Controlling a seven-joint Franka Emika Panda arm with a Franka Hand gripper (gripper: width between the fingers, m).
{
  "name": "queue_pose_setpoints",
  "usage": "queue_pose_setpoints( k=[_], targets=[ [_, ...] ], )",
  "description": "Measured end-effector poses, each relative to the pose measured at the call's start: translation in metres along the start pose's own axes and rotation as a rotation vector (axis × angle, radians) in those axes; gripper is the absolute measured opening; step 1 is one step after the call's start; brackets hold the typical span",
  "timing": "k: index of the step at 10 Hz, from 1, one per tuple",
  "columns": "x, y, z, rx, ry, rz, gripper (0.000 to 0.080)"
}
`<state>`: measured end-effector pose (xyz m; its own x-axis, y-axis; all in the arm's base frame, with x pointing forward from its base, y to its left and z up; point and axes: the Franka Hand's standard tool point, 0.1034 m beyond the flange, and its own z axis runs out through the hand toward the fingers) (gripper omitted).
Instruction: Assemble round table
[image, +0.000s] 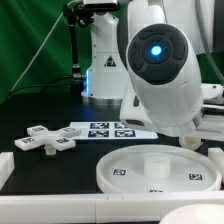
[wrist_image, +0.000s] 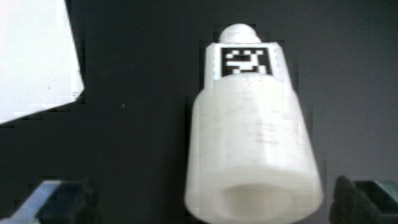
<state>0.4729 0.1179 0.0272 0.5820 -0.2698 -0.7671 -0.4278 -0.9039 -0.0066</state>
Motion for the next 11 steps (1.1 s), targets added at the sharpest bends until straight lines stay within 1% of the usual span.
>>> queue_pose_setpoints(
  k=[1,3,6,8,10,11],
  targets=[
    [0.000,-0.005,0.001,-0.002,0.006,-0.008,0.0649],
    [0.000,-0.007,0.001,-0.002,0.013,-0.011,0.0649],
    [0.004,-0.001,0.011,-0.001,0.019,0.002,0.0649],
    [0.004,0.001,0.018,-0.004,0.017,0.021,0.0649],
    [0.006,0.002,0.020,-0.001,0.025,0.034,0.0649],
    [0.006,0.002,0.020,-0.002,0.025,0.033,0.0527]
  ],
)
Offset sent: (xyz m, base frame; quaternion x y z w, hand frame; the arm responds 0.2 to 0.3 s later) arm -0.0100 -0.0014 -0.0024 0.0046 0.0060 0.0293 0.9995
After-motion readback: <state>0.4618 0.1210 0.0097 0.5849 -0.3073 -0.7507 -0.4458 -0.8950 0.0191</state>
